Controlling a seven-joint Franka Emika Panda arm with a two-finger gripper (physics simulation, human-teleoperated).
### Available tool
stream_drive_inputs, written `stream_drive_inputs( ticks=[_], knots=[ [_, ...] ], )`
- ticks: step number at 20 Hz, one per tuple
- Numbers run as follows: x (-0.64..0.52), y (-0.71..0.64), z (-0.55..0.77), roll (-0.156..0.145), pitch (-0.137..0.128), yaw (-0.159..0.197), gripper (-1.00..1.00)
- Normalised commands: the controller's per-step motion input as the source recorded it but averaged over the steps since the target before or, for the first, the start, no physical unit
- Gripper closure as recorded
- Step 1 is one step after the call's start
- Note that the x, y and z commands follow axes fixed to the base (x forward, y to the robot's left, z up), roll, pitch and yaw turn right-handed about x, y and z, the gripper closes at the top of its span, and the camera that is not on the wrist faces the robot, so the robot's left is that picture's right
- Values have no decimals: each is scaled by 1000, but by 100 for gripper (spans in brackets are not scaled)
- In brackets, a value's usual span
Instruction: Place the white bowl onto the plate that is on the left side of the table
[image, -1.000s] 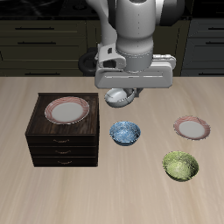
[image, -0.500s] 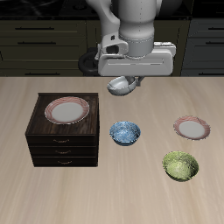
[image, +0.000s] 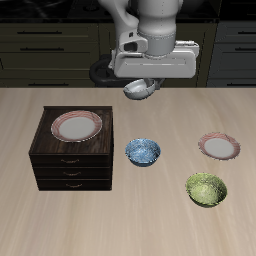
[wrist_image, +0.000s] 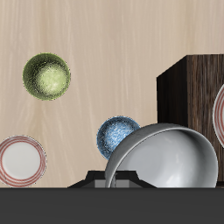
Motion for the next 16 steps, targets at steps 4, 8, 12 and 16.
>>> stream_drive_inputs(
  ticks=[4,8,12,16],
  knots=[
    [-336,147,-97,20,-7,27,100],
    [-348,162,-50,-5,-54,8,100],
    [-305,287,-88,25,-30,-31,100],
    [-149,196,-21,-6,-24,-2,100]
  ],
)
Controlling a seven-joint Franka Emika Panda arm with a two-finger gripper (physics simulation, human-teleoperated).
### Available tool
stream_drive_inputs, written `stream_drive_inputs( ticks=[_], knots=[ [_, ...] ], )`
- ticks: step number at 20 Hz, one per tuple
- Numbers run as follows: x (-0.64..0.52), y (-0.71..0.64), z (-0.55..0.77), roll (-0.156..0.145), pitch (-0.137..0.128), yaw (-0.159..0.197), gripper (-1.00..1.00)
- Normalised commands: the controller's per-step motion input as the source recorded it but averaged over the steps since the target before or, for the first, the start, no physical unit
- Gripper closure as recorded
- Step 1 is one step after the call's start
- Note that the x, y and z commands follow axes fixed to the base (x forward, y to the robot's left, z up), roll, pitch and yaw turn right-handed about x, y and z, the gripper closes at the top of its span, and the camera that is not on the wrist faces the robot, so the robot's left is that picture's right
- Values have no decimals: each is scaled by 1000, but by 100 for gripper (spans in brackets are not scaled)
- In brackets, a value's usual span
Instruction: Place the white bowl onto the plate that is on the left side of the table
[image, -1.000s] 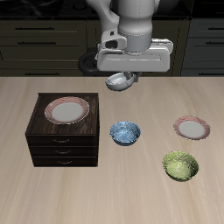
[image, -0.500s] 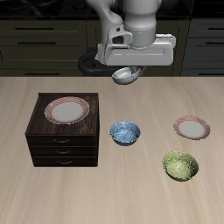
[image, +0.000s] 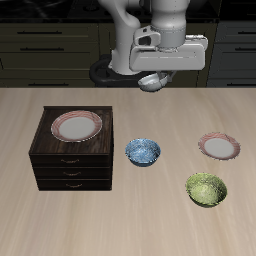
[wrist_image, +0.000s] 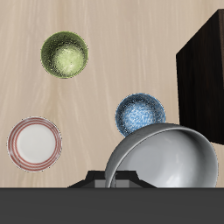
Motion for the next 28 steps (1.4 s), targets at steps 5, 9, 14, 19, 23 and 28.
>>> stream_drive_inputs(
  ticks=[5,9,14,19,23,28],
  knots=[
    [-177,279,44,-5,-31,12,100],
    [-147,383,-72,24,12,-4,100],
    [-38,250,-31,6,1,0,100],
    [51,247,-46,2,20,-5,100],
    [114,320,-100,-6,49,-36,100],
    [81,297,-106,-1,34,10,100]
  ],
)
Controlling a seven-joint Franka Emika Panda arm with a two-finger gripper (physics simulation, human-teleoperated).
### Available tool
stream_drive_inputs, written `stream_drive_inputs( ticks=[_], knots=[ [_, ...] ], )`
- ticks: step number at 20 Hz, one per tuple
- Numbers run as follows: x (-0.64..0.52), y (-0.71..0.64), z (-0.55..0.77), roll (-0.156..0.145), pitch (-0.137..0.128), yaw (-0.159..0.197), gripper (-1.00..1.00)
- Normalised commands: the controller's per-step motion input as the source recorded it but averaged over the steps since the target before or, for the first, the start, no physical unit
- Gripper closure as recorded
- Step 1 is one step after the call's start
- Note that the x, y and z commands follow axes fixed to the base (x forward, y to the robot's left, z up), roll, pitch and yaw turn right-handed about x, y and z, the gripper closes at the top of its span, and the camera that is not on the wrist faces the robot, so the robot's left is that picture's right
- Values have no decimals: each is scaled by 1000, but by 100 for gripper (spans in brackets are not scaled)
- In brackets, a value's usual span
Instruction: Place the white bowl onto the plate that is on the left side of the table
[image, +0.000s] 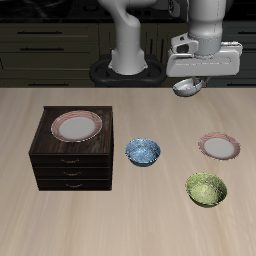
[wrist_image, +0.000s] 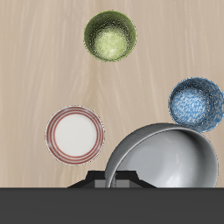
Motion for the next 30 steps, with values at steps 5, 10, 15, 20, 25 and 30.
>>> stream_drive_inputs(
  ticks=[5,10,15,20,25,30],
  knots=[
    [27,501,-157,56,57,-1,100],
    [-72,335,-32,43,8,17,100],
    [-54,344,-78,42,8,28,100],
    [-8,131,-133,9,16,10,100],
    [102,67,-259,-28,11,26,100],
    [-124,80,-263,-4,-2,16,100]
  ],
)
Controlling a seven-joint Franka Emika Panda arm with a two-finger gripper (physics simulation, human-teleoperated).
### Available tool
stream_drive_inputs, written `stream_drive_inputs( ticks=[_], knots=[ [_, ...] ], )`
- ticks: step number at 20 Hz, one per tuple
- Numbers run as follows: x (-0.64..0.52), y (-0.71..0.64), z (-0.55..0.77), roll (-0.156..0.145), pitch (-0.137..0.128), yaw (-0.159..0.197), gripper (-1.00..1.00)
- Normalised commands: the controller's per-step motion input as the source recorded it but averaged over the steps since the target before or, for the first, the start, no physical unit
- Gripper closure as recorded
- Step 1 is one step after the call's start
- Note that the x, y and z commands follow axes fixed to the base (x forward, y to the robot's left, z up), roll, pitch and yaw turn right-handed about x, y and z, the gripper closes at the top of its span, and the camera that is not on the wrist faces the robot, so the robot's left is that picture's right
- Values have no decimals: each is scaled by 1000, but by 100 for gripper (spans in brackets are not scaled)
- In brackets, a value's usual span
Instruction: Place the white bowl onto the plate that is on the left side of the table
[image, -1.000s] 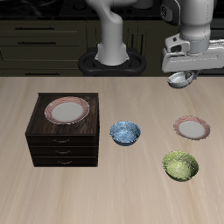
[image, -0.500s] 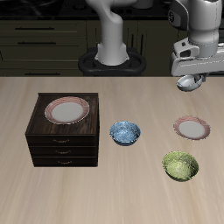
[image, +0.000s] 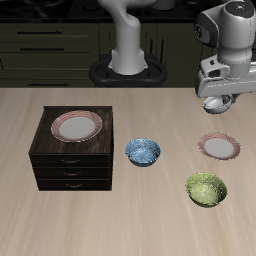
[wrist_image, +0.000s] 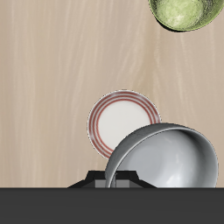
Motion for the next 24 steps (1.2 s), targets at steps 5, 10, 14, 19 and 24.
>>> stream_drive_inputs(
  ticks=[5,10,14,19,24],
  knots=[
    [-64,79,-118,-3,-25,13,100],
    [56,162,-269,-4,14,17,100],
    [112,47,-224,-15,23,-5,100],
    [171,63,-416,-18,49,13,100],
    [127,17,-384,-19,54,22,100]
  ],
)
